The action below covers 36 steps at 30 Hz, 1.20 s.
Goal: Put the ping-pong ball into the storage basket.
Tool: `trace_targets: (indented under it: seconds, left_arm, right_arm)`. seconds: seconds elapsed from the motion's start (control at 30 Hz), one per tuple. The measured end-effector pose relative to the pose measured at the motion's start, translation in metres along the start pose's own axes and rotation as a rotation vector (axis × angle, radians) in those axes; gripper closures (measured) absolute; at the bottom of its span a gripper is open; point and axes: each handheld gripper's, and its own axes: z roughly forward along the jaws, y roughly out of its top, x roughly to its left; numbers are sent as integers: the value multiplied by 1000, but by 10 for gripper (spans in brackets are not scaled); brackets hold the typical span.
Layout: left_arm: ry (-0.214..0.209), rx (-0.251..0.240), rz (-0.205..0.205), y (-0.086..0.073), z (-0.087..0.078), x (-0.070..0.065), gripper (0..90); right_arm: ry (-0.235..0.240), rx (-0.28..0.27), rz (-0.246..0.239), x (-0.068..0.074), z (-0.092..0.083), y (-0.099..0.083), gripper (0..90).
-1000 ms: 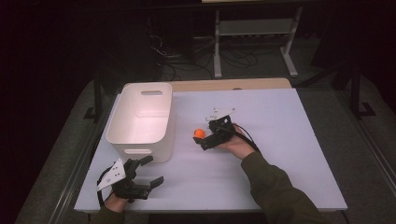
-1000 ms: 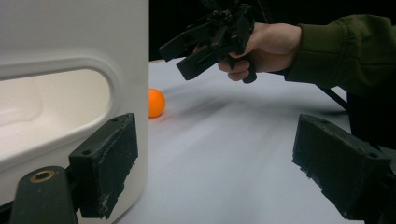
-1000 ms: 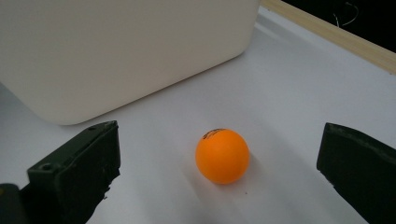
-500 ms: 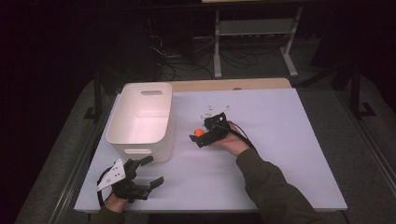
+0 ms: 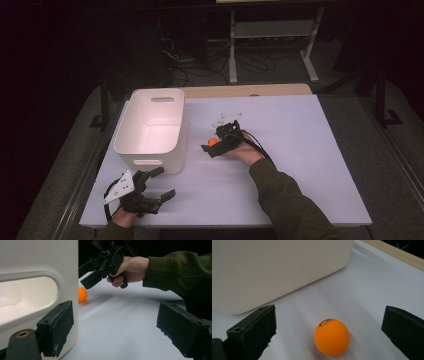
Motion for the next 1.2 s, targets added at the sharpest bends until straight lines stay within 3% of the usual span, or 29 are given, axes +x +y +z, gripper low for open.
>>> trace_targets:
  seconds: [1.2]
  left_arm:
    - [-1, -1, 1, 0, 0, 0, 137]
  right_arm:
    - [-8, 110, -16, -2, 25, -15, 0]
